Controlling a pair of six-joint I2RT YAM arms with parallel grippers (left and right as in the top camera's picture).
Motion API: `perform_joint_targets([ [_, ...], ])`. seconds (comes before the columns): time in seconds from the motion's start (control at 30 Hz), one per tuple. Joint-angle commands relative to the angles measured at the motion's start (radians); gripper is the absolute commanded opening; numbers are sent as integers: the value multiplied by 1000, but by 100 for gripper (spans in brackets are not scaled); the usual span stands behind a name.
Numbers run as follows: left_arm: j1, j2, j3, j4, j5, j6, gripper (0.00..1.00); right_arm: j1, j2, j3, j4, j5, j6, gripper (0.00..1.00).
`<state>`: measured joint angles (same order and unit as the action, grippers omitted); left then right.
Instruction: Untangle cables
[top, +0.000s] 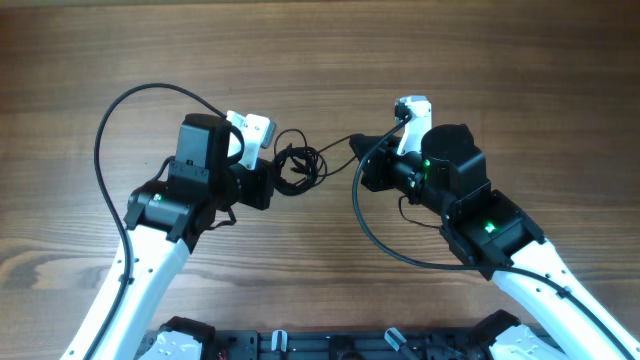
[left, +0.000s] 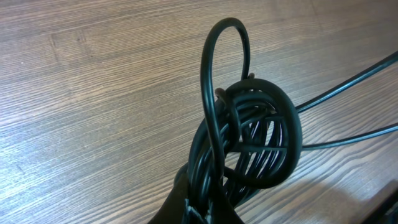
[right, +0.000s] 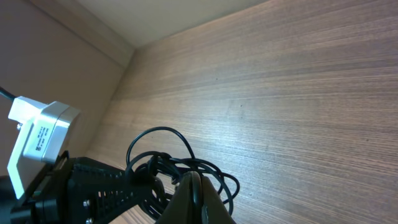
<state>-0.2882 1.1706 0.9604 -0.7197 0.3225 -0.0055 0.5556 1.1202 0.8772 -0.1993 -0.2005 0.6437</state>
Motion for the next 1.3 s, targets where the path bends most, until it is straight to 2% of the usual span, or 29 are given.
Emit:
perform_joint_targets([
  [0.0,4,-3,14,-3,36,-57,4,-5,6,-2,19,42,32,4],
  [0.3,4,-3,14,32,51,-430,4,-4,113,-2,59,-127,93,4],
  [0.43,3,-3,14,48,51,-527,4,1,166,-2,96,-208,93,4],
  [0.63,-37,-2,14,86,51,-579,4,43,207,-2,171,-252,92,4],
  [0.87,-124,14,14,172,51,-579,4,100,227,-2,177,-211,89,4],
  [1.27,-65,13,14,181,51,-579,4,100,275,-2,161,-184,89,4],
])
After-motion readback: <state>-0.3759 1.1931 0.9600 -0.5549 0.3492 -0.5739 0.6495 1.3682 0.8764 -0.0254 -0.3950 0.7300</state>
